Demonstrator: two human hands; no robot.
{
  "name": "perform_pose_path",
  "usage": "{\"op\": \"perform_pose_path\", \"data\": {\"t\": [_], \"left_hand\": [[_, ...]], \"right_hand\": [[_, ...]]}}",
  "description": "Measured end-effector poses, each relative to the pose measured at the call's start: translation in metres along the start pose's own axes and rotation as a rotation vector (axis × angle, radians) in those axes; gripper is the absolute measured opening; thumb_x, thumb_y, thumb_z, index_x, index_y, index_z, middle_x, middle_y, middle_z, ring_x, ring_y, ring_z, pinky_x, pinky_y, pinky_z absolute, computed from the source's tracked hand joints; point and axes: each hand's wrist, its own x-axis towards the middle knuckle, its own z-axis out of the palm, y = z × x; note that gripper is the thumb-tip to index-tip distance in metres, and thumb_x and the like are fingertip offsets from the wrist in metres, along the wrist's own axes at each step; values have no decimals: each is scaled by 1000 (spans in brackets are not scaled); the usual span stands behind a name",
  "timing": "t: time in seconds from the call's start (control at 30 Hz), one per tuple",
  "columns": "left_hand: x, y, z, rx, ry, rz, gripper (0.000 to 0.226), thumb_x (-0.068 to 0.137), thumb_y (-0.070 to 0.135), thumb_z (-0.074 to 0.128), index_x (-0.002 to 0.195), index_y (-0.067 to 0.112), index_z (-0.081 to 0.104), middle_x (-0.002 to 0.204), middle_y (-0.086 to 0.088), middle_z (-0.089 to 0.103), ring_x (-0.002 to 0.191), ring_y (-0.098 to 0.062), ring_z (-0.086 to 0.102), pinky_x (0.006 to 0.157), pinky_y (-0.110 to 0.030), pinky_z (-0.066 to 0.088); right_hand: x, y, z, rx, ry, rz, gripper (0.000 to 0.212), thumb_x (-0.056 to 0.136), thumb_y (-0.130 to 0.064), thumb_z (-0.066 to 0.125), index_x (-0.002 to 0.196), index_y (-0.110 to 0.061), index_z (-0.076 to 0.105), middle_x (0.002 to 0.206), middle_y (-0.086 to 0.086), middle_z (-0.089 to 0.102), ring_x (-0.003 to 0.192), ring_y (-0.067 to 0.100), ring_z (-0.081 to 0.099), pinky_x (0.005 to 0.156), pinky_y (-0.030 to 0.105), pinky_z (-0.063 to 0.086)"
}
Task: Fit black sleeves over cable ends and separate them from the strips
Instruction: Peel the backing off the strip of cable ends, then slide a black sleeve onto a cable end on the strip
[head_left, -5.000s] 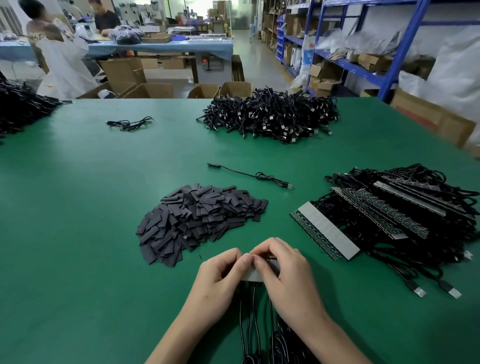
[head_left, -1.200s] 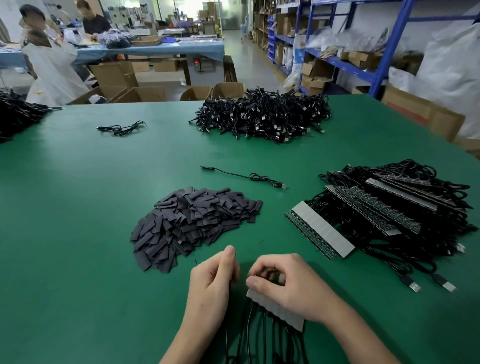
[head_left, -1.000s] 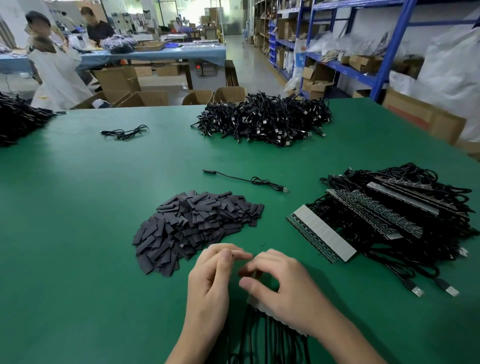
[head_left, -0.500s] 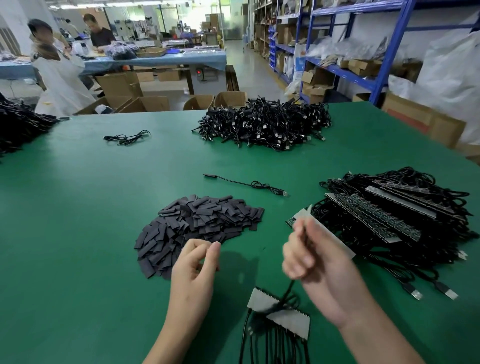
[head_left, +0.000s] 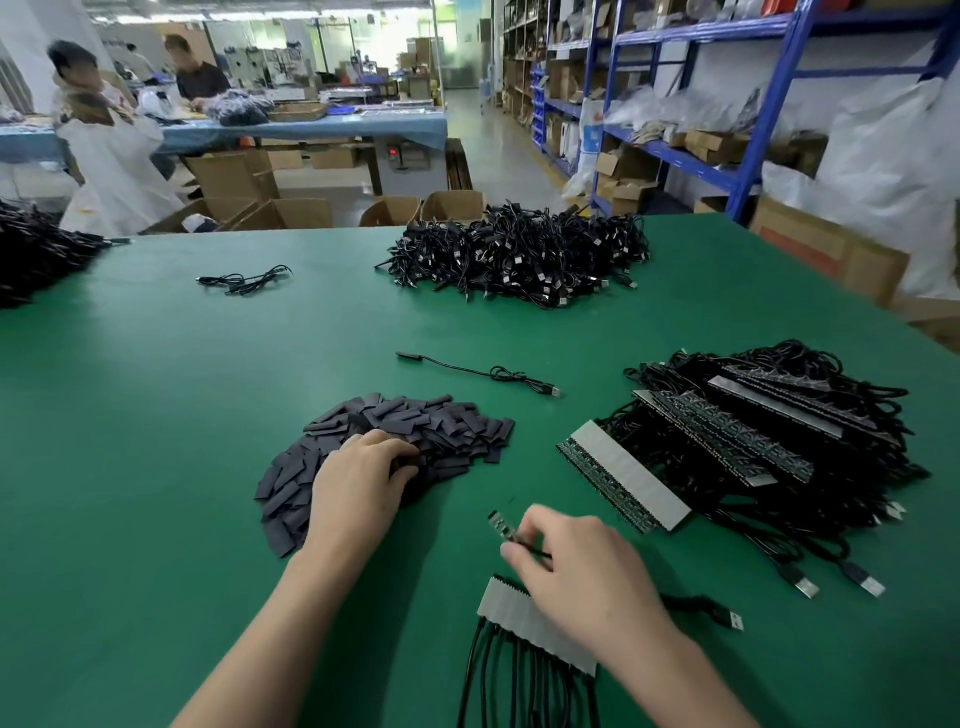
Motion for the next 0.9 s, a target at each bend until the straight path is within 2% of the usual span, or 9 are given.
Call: {"op": "perform_pose_path", "data": {"t": [0.1, 0.23, 0.33, 0.43, 0.5, 0.57, 0.67, 0.77, 0.9], "left_hand": [[3, -5, -2, -10, 41, 16, 9, 88, 32, 79, 98, 33, 79, 99, 15, 75, 95, -14, 68, 75, -29, 51], [6, -13, -1, -196, 62, -107, 9, 83, 35, 84, 91, 36, 79, 80, 22, 73, 78, -4, 67, 68, -25, 52], [2, -14, 0, -227, 126, -151, 11, 85, 28, 83, 91, 35, 78, 79, 20, 74, 78, -7, 69, 69, -30, 55], [-6, -9, -8, -194, 287, -112, 7, 89, 25, 79, 92, 31, 76, 83, 18, 75, 76, -8, 68, 63, -26, 47], [-14, -5, -14, -338, 327, -100, 8, 90, 22, 77, 90, 29, 74, 83, 20, 74, 76, -2, 68, 64, -22, 47], [-23, 4, -20, -648, 240, -144, 12, 90, 16, 78, 89, 28, 75, 82, 15, 75, 73, -1, 68, 65, -14, 49], [-46, 24, -24, -1031, -7, -174, 17, 88, 7, 77, 89, 24, 77, 85, -2, 77, 73, -8, 70, 64, -14, 52], [-68, 39, -16, -1116, -121, -149, 16, 88, 2, 75, 90, 17, 76, 83, -9, 76, 73, -12, 72, 65, -15, 51], [-84, 43, -6, -1157, -201, -158, 14, 90, -1, 72, 92, 13, 75, 83, -11, 76, 77, -19, 73, 69, -19, 53]], "right_hand": [[1, 5, 16, 39, 4, 12, 29, 98, -59, 53, 89, -31, 54, 61, -12, 56, 51, -1, 47, 45, 17, 30], [-2, 15, 24, 88, 49, 35, 29, 98, -58, 54, 86, -32, 53, 57, -11, 51, 50, 3, 46, 44, 19, 31], [-4, 19, 28, 146, 84, 10, 27, 98, -56, 56, 82, -33, 52, 53, -13, 53, 50, 2, 51, 47, 19, 39], [-5, 21, 28, 225, 97, -29, 26, 98, -53, 58, 80, -36, 51, 59, -27, 55, 52, 3, 50, 49, 19, 40], [-6, 23, 27, 282, 133, -62, 24, 95, -54, 60, 80, -38, 50, 53, -13, 49, 50, 8, 44, 47, 22, 35], [-6, 23, 25, 335, 185, -103, 20, 90, -59, 60, 84, -41, 52, 50, -8, 38, 50, 10, 40, 47, 23, 31], [-9, 21, 24, 476, 226, -154, 24, 84, -69, 54, 93, -47, 58, 52, -9, 36, 49, 9, 35, 47, 23, 28], [-12, 17, 24, 577, 217, -180, 24, 86, -64, 59, 97, -43, 65, 53, -11, 45, 50, 7, 38, 47, 24, 29], [-12, 13, 23, 735, 108, -190, 17, 92, -48, 60, 92, -36, 72, 76, -10, 74, 65, 13, 66, 59, 38, 54]]}}
